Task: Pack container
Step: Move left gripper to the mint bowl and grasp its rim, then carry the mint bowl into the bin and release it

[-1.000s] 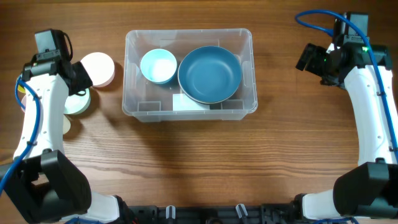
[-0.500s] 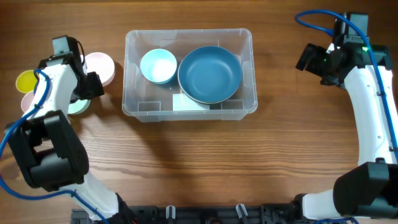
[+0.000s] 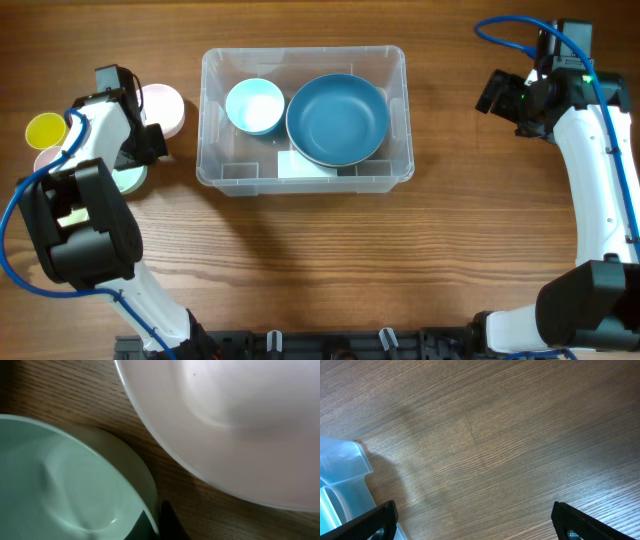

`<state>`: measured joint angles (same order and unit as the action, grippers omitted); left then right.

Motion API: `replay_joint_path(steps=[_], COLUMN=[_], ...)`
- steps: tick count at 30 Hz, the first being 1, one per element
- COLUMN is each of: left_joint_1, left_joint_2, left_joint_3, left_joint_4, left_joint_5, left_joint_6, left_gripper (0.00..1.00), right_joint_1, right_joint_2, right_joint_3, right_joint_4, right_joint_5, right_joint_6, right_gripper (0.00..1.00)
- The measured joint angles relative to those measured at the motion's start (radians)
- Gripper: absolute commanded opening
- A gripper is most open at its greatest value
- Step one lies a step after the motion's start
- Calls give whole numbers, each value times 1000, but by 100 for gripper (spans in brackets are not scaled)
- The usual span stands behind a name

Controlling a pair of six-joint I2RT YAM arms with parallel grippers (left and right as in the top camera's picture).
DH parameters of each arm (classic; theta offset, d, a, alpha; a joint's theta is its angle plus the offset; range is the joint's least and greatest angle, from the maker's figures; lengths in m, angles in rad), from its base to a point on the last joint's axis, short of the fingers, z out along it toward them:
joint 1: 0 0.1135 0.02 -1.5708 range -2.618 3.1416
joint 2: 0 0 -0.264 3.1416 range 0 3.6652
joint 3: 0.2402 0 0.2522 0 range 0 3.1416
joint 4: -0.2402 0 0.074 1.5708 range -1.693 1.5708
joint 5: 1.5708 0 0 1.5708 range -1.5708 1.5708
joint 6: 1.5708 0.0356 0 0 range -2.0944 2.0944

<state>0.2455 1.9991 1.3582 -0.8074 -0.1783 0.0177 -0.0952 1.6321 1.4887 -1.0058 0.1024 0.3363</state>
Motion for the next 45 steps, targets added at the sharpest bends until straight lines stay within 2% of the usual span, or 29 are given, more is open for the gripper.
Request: replay_joint_path(steps=[12,19,24,28,35,40,45], left_joint_1=[-6,-82,-192,-352,-619,-669,-669], left_joint_2=[-28,-235,-385,-464,-484,-451,-341], left_joint_3=[3,74,80,81,82,82,82], left_joint_4=[-20,-16,14,91,249,271,270], left_joint_5=[-3,-5,-2,18,31,31,31], left_joint_6=[0,0,0,0,0,0,0], left_gripper=[4,4,4,4,4,4,4], right_joint_1=[0,0,0,0,0,0,0], right_joint_2=[0,0,0,0,0,0,0], right_joint_3=[0,0,0,0,0,0,0], right_joint_4=[0,0,0,0,0,0,0], right_joint_5=[0,0,0,0,0,0,0], right_joint_6=[0,0,0,0,0,0,0], right_gripper=[99,100,100,99,100,100,99])
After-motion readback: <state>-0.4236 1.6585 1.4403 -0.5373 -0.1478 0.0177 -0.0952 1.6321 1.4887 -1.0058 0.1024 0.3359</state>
